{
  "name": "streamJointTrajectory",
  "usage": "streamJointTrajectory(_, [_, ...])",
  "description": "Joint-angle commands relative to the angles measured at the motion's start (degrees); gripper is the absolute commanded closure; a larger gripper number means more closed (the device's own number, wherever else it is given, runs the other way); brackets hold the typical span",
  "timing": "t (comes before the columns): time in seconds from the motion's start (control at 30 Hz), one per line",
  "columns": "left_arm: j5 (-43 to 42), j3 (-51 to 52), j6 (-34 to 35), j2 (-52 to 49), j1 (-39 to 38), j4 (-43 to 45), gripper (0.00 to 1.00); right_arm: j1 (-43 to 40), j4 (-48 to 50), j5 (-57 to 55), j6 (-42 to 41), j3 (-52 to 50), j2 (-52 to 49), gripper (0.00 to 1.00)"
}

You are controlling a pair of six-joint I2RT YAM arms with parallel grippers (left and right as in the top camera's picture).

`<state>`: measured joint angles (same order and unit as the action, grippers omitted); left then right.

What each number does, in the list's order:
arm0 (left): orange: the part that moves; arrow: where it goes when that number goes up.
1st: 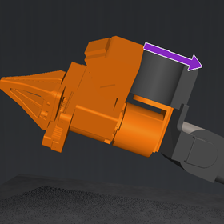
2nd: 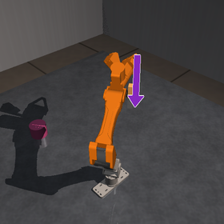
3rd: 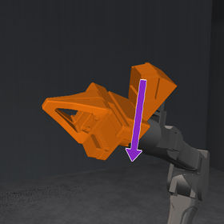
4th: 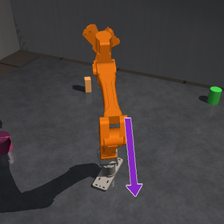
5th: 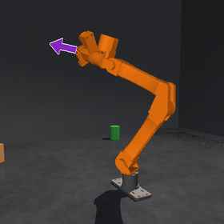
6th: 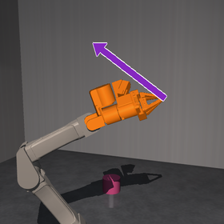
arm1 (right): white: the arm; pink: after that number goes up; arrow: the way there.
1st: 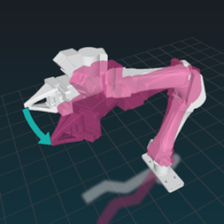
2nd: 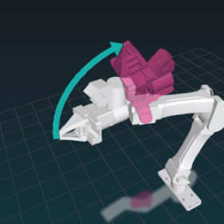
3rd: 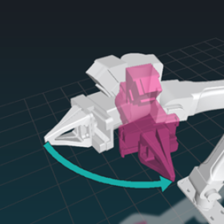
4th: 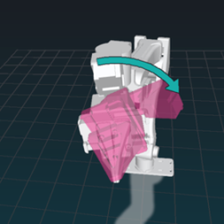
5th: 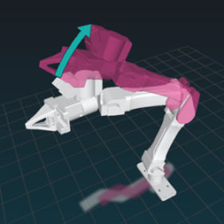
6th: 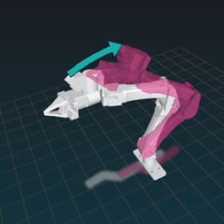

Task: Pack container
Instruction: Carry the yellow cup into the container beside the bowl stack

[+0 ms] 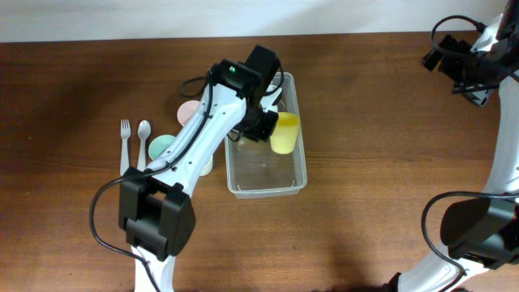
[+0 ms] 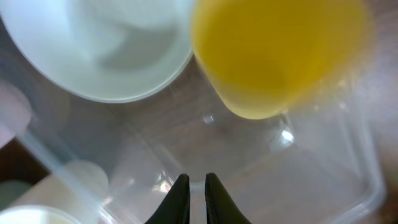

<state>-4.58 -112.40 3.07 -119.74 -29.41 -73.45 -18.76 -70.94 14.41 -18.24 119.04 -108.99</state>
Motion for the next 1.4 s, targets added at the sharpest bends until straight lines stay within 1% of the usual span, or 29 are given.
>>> streamJointTrajectory(0.0, [1.4,4.9,0.8,0.7,0.4,3.5,0.88,0.0,0.0,-0.1,-0.3,0.1,-0.1,0.01])
streamJointTrajectory(0.07, [1.4,6.7,0.8,0.7,0.4,5.3,0.88,0.0,0.0,-0.1,-0.3,0.1,-0.1,0.01])
streamJointTrajectory(0.2, [1.4,6.7,0.8,0.9,0.4,6.6,0.88,0.0,0.0,-0.1,-0.3,0.1,-0.1,0.01])
streamJointTrajectory(0.37, [-0.3,6.1,0.8,1.0,0.4,6.2,0.85,0.0,0.0,-0.1,-0.3,0.1,-0.1,0.01])
streamJointTrajectory(0.5, [-0.8,4.0,0.8,1.8,0.4,2.1,0.84,0.0,0.0,-0.1,-0.3,0.1,-0.1,0.01])
streamJointTrajectory(0.6, [-0.8,1.9,0.8,2.9,-0.3,-3.8,0.77,0.0,0.0,-0.1,-0.3,0.1,-0.1,0.01])
streamJointTrajectory(0.73, [-0.8,1.9,0.8,3.9,-1.5,-9.4,0.74,0.0,0.0,-0.1,-0.3,0.1,-0.1,0.01])
streamJointTrajectory(0.83, [-0.8,1.9,1.3,4.0,-2.1,-11.8,0.69,0.0,0.0,-0.1,-0.3,0.1,-0.1,0.01])
streamJointTrajectory(0.97, [-0.7,2.2,1.3,4.0,-3.5,-13.2,0.67,0.0,0.0,-0.1,-0.3,0.1,-0.1,0.01])
streamJointTrajectory(1.03, [1.8,3.0,0.3,4.0,-5.1,-12.5,0.67,0.0,0.0,-0.1,-0.3,0.1,-0.1,0.01])
streamJointTrajectory(1.13, [10.1,4.8,-0.7,4.0,-7.8,-11.2,0.66,0.0,0.0,-0.1,-0.3,0.1,-0.1,0.01])
streamJointTrajectory(1.17, [11.6,6.0,-1.7,4.0,-8.6,-10.2,0.64,0.0,0.0,-0.1,-0.3,0.1,-0.1,0.01])
streamJointTrajectory(1.23, [11.8,8.1,-3.8,3.9,-9.6,-7.8,0.62,0.0,0.0,-0.1,-0.3,0.1,-0.1,0.01])
streamJointTrajectory(1.37, [12.6,13.0,-2.8,3.9,-10.6,2.2,0.6,0.0,0.0,-0.1,-0.3,0.1,-0.1,0.01])
